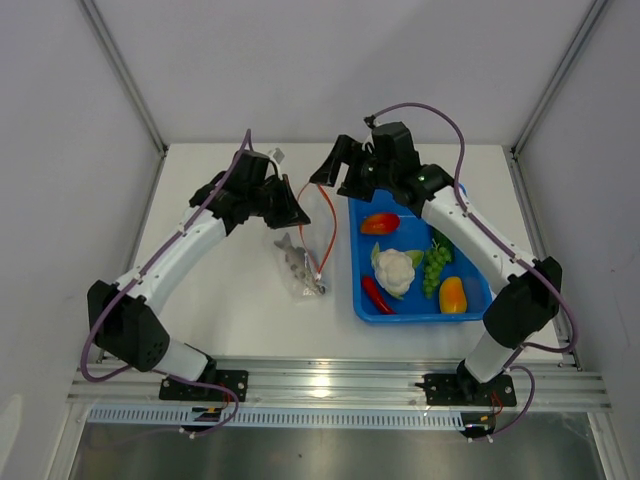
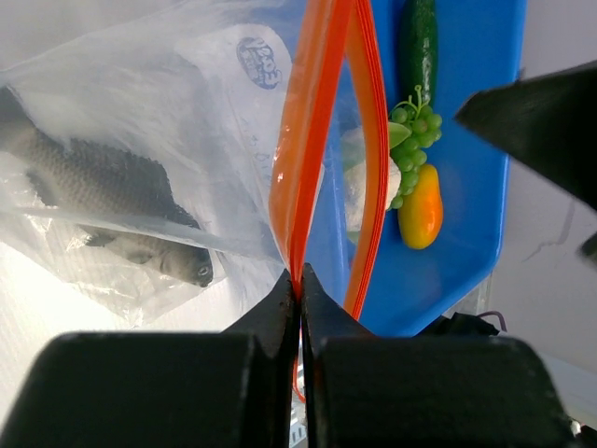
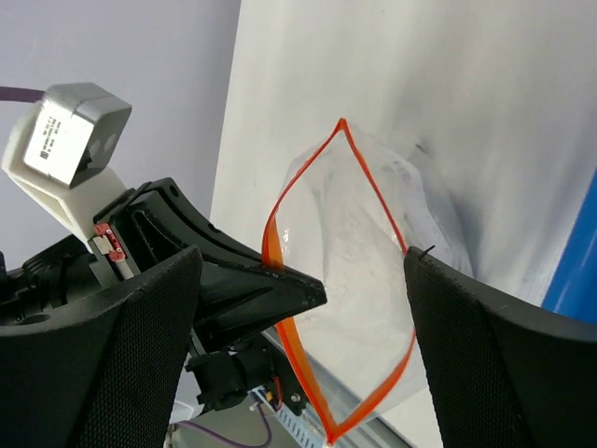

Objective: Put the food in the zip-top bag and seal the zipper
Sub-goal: Place the fake fish in the zipper food storage bag, then pick up the fake vegetable from the bin.

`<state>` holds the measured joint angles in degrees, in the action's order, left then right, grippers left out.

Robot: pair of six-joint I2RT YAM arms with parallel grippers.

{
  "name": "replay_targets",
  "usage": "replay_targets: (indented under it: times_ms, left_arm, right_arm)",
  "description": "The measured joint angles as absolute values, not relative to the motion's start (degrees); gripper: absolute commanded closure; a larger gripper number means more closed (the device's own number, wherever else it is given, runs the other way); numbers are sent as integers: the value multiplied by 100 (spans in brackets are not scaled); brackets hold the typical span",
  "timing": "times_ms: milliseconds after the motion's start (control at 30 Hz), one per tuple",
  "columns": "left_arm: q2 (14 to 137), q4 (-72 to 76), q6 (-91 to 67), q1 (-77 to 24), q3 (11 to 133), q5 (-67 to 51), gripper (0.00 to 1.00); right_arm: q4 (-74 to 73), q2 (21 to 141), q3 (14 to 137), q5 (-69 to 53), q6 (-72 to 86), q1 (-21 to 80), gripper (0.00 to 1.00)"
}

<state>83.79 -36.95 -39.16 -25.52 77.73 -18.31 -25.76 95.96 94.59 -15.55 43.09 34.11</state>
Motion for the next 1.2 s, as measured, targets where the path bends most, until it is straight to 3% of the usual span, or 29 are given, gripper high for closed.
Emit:
replay_targets:
  times_ms: [333, 667, 700, 767, 800, 967, 1100, 1200]
  left_arm:
    - [8320, -3701, -3750, -2547, 7734, -1863, 99]
    - [8318, -3704, -3750, -2547, 7736, -1977, 99]
    - [8318, -3706, -3750, -2547, 7736, -1977, 99]
    - [8318, -3719, -3747, -2547, 7736, -1979, 99]
    - [8318, -3723, -3750, -2547, 7736, -1984, 99]
    - [8300, -3846, -3745, -2545, 7787, -1992, 99]
    - [8055, -4029, -3760, -2512, 7905, -2064, 99]
    - [7642, -4119, -3819, -2486, 7944, -2067, 99]
  right_arm:
    - [-4018, 9767, 10381, -1584, 3450, 3096, 26]
    - [-4838, 10464, 10390, -1734, 2853, 3363, 42]
    - [-4895, 10471, 10348, -1743, 2823, 3413, 48]
    - [-4982, 10468, 10259, -1774, 2716, 3509, 89]
    - [-5004, 10468, 10230, -1796, 2705, 3564, 100]
    - [-5485, 10545, 10639, -1761, 2598, 3721, 100]
    - [-6230, 11192, 12890, -1949, 2554, 3739, 100]
    - [-6270, 11242, 13633, -2311, 2622, 3734, 100]
